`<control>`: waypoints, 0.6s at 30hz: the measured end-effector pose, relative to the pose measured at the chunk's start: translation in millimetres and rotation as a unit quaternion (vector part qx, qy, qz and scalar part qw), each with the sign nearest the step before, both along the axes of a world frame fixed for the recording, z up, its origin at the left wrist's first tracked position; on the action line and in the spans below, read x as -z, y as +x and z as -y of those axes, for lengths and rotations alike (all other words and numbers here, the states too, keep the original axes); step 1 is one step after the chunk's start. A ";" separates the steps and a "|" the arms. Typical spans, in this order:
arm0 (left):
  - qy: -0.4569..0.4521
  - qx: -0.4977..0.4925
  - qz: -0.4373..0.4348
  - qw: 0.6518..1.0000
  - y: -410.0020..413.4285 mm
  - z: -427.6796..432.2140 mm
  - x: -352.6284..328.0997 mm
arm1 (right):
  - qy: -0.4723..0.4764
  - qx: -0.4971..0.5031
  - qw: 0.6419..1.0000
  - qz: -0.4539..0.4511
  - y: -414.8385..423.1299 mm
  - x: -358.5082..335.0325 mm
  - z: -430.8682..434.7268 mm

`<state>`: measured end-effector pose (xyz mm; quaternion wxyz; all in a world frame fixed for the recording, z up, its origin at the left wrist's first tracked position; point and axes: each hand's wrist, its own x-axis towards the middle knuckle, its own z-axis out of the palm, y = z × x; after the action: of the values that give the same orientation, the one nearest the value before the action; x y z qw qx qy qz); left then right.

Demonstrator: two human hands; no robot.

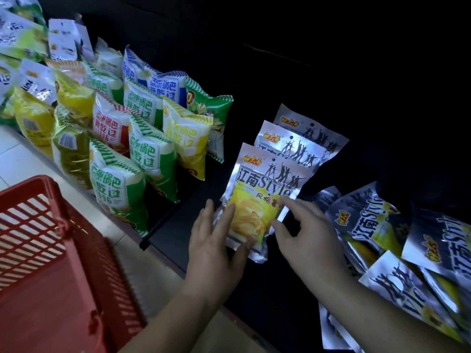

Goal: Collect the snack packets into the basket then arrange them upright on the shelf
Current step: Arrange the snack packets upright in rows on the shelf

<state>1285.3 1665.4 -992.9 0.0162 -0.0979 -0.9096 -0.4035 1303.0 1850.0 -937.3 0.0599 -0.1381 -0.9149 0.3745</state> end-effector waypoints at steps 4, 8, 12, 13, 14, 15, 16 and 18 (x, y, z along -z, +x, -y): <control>0.018 0.001 -0.007 1.000 25.0 -12.1 -12.4 | 0.029 -0.011 0.999 -0.028 18.9 -18.1 -24.0; 0.089 0.051 0.016 0.995 42.6 -50.5 -35.5 | 0.066 -0.036 0.997 -0.028 52.6 -35.2 -53.6; 0.154 0.099 0.052 0.982 67.5 -94.7 -53.3 | 0.238 -0.101 0.966 -0.033 98.4 -60.0 -79.3; 0.167 0.111 0.071 0.977 74.0 -103.6 -55.9 | 0.255 -0.112 0.960 -0.029 108.8 -66.5 -87.2; 0.183 0.125 0.094 0.971 80.0 -111.4 -57.7 | 0.270 -0.118 0.955 -0.026 119.6 -73.5 -95.8; 0.197 0.138 0.120 0.963 85.4 -117.4 -58.5 | 0.283 -0.116 0.952 -0.020 129.1 -80.2 -104.5; 0.206 0.146 0.142 0.957 90.0 -122.1 -60.1 | 0.300 -0.105 0.948 -0.013 136.8 -86.2 -113.4; 0.213 0.154 0.170 0.950 99.0 -130.1 -60.5 | 0.353 -0.069 0.933 0.020 147.2 -95.1 -133.9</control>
<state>1384.3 1795.5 -932.4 -0.1805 -0.1612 -0.7653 -0.5964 1450.2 1984.0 -842.2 0.0606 -0.0514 -0.9964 0.0279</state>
